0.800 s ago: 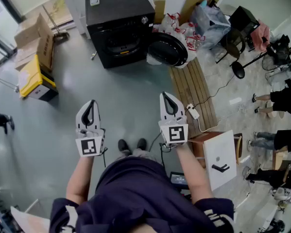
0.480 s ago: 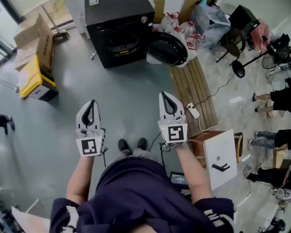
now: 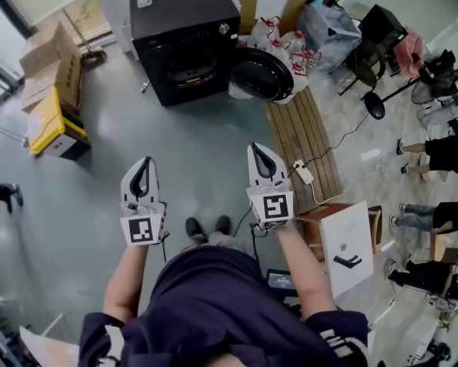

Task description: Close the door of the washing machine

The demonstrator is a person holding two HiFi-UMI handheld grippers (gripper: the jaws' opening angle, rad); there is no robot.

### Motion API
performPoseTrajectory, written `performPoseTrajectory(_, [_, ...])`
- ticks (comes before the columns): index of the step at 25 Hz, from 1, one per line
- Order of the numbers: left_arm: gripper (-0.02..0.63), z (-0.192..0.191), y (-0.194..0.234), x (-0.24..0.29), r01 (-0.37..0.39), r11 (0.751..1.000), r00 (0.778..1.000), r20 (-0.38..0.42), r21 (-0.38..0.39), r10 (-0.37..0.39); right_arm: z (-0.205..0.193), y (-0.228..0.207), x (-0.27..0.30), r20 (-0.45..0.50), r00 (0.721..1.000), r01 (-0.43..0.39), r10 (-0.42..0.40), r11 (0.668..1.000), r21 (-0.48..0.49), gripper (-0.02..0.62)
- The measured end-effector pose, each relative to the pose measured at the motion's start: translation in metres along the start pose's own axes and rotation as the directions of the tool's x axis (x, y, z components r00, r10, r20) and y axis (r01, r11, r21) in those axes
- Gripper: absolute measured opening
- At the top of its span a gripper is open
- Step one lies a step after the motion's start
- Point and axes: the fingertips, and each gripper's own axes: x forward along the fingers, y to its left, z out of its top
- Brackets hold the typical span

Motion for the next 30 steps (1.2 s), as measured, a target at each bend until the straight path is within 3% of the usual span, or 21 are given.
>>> performPoseTrajectory(10, [0.023,-0.008,-0.021,0.007,0.039,0.999,0.999,-0.025,0.006,-0.039,-0.022,-0.021,-0.001,-0.043,0.998,-0.033,0.036,0.997,0.068,0.030])
performPoseTrajectory(27, [0.023,-0.017,-0.052,0.034,0.057,0.998,0.998,-0.041,0.014,-0.056,-0.026,-0.054,0.001,-0.011,0.999,-0.046,0.046,0.999,0.025,0.024])
performPoseTrajectory(29, [0.023,-0.018,-0.052,0.035,0.057,0.998,0.998,-0.040,0.015,-0.057,-0.027,-0.053,0.003,-0.009,0.998,-0.060,0.060,0.998,0.023,0.109])
performPoseTrajectory(30, [0.023,-0.019,-0.052,0.034,0.058,0.998,0.997,-0.043,0.017,-0.057,-0.028,-0.053,0.003,-0.008,0.998,-0.063,0.064,0.998,0.023,0.120])
